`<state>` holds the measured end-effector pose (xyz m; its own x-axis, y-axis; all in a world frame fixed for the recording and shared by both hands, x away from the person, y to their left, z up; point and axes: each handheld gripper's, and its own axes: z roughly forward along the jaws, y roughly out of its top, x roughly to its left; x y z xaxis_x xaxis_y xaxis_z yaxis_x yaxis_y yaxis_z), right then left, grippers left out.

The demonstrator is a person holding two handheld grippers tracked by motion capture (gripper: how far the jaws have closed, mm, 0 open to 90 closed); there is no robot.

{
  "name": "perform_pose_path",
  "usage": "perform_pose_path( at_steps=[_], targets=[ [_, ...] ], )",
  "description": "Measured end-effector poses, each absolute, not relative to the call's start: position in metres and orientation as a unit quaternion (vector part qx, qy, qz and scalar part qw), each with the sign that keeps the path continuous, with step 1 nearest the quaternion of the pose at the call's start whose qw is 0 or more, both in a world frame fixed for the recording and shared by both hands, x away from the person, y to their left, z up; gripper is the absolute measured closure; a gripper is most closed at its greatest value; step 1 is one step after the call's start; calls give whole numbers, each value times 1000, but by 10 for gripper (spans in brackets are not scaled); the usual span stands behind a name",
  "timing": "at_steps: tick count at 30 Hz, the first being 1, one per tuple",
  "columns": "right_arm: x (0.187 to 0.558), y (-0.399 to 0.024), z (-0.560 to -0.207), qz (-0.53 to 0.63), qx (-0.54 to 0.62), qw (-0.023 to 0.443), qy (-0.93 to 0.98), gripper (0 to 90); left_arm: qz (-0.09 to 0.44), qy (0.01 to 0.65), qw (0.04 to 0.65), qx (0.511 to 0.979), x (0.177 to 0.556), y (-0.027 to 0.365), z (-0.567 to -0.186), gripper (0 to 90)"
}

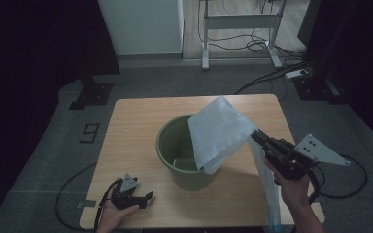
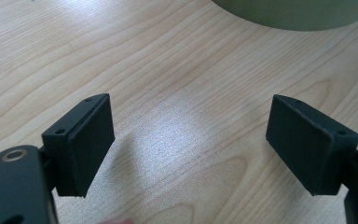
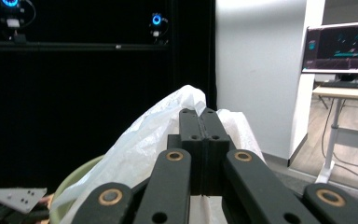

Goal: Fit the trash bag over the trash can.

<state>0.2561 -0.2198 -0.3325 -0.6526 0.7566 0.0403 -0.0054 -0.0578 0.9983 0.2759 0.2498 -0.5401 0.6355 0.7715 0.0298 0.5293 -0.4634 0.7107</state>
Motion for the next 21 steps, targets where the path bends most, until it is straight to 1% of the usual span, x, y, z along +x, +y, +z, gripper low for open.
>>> perform_pose_path(
  at_steps=[4,9,14,18,21],
  targets=[
    [261,-208,-339,653,299,283,636,891,177,386,339,839,276,249,-541,148],
    [275,-184,-349,647,305,268,646,891,178,387,340,839,276,250,-541,148],
    [283,-171,-351,635,310,281,649,891,178,387,339,839,276,251,-541,148],
    [289,-161,-359,623,313,279,660,891,179,387,342,837,276,252,-540,148],
    [291,-155,-371,614,317,267,672,891,179,389,343,836,276,252,-540,148]
  ],
)
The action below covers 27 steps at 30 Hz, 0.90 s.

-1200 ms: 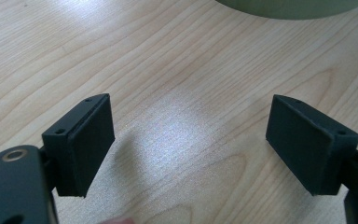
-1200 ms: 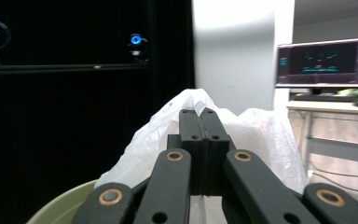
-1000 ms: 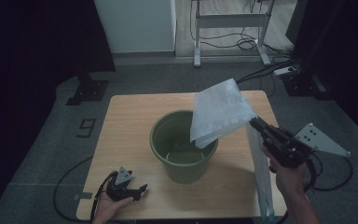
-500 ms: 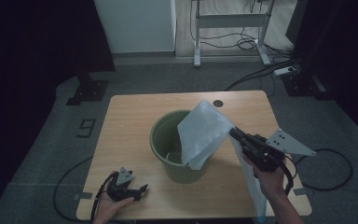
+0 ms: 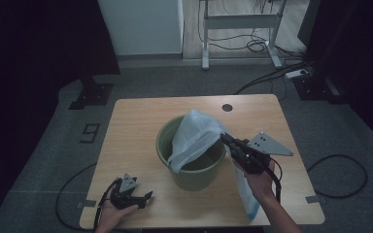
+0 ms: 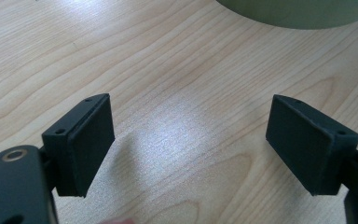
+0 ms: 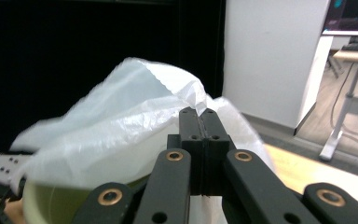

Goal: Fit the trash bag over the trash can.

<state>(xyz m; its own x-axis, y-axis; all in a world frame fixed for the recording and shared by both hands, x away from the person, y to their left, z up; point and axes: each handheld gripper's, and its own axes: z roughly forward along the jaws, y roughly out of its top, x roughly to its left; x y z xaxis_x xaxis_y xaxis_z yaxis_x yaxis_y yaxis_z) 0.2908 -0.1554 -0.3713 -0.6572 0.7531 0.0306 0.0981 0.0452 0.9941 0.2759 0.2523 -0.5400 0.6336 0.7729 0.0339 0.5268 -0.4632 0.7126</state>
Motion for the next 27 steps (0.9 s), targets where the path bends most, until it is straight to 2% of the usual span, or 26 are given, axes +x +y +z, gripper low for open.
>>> perform_pose_path(
  at_steps=[14,20,22,27],
  targets=[
    [282,-147,-401,588,315,252,701,891,181,384,344,837,275,250,-538,150],
    [280,-144,-407,591,310,243,704,876,192,385,363,826,273,250,-529,160],
    [278,-146,-407,600,312,240,696,746,192,385,369,824,272,251,-528,163],
    [265,-152,-403,616,313,266,672,528,189,387,364,826,272,252,-530,163]
  ],
)
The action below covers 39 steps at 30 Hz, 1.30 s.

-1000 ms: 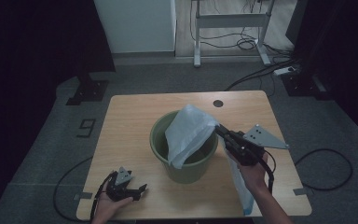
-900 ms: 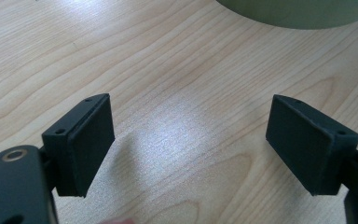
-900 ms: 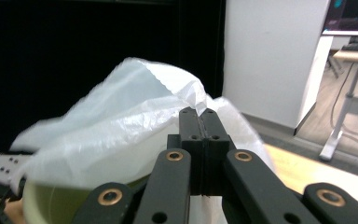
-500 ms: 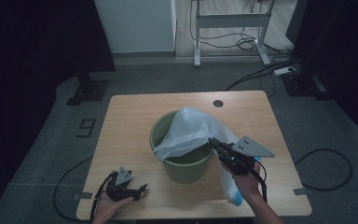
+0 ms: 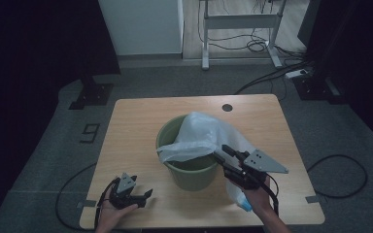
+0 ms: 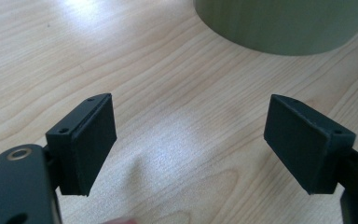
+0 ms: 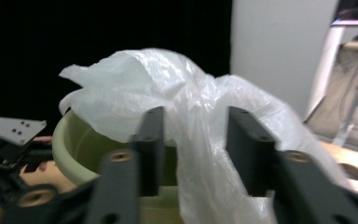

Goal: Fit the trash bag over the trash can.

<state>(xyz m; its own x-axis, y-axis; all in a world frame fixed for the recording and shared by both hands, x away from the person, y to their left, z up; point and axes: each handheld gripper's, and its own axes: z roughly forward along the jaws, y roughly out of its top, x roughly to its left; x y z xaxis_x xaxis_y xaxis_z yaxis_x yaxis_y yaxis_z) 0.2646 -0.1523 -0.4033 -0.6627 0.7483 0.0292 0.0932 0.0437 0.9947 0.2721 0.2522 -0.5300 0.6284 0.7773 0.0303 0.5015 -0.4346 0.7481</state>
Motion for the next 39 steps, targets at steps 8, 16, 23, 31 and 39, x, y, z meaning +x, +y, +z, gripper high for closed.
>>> perform_pose_path(
  at_steps=[8,16,23,31,39],
  targets=[
    [234,-169,-418,625,329,284,649,376,192,384,365,826,271,251,-528,163],
    [236,-176,-455,585,374,284,661,360,195,383,368,824,270,248,-526,163],
    [250,-175,-476,542,412,293,671,490,200,390,388,811,268,252,-519,170],
    [258,-192,-473,537,428,321,652,882,203,388,398,806,266,253,-514,176],
    [252,-209,-424,565,395,389,611,889,204,387,400,805,266,251,-514,180]
  ],
)
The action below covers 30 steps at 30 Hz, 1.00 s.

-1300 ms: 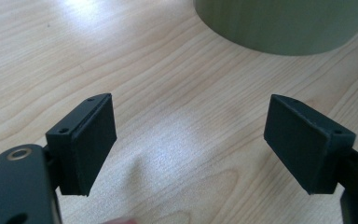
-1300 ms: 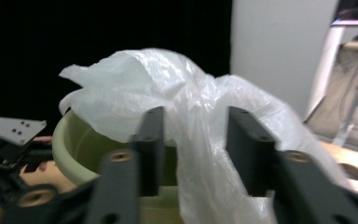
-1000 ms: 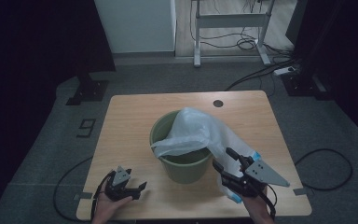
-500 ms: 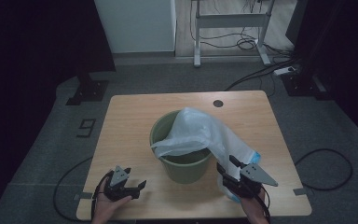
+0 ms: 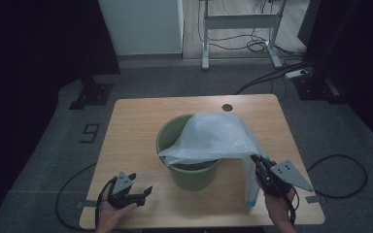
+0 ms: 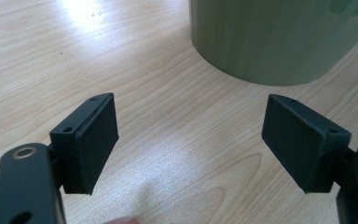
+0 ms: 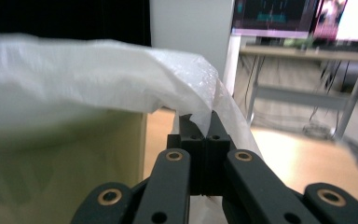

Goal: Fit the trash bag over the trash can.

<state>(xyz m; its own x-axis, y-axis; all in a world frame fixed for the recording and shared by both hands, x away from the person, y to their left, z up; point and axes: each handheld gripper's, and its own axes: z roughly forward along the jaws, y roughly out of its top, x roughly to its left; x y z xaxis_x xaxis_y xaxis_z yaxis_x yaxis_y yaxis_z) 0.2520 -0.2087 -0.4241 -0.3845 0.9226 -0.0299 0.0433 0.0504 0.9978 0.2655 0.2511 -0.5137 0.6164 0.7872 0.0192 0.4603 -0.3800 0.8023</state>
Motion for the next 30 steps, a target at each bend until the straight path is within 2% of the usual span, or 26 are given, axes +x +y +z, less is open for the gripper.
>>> perform_pose_path(
  at_steps=[8,15,19,24,30],
  targets=[
    [253,-205,-381,590,368,420,584,889,207,388,406,801,265,254,-511,182],
    [252,-193,-372,584,345,439,590,889,211,387,411,798,263,254,-508,185],
    [256,-184,-382,574,340,425,611,889,214,378,426,794,258,252,-498,188],
    [261,-179,-391,577,343,386,633,888,209,374,442,788,256,250,-491,191],
    [260,-164,-393,586,319,360,652,888,206,374,441,789,256,249,-492,194]
  ],
)
